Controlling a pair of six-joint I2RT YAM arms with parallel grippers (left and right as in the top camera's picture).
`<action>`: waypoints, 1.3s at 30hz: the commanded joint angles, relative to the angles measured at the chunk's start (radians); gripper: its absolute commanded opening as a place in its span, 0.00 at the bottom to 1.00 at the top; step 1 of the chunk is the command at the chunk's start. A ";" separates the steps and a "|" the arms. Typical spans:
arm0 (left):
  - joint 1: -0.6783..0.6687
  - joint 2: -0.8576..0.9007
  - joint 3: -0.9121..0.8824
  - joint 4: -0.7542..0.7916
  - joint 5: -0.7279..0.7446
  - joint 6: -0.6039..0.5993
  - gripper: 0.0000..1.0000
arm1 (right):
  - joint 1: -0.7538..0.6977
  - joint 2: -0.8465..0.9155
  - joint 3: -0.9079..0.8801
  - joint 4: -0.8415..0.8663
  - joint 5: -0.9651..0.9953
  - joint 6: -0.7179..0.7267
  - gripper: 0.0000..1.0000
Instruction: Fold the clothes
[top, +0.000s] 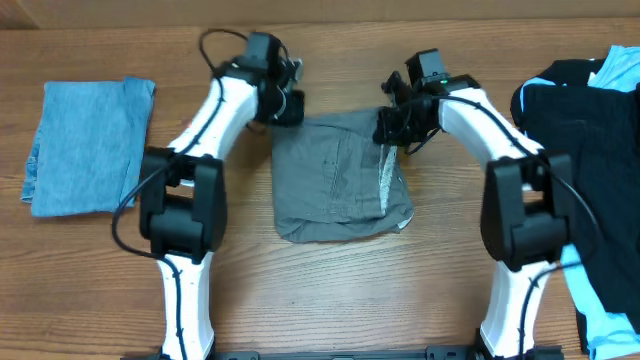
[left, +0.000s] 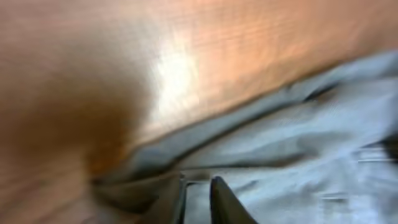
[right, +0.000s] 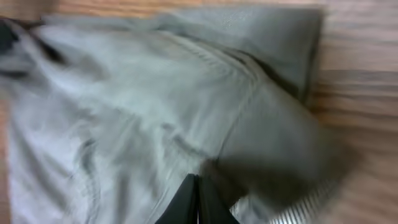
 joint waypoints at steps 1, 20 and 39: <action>0.017 -0.153 0.096 -0.048 0.057 -0.011 0.24 | -0.003 -0.229 0.004 -0.025 0.019 0.001 0.04; 0.014 0.093 0.071 -0.272 0.058 -0.004 0.14 | 0.037 -0.360 -0.500 -0.035 -0.225 -0.188 0.04; 0.005 0.091 0.060 -0.272 0.058 -0.003 0.47 | 0.036 -0.509 -0.460 -0.028 -0.001 0.073 0.06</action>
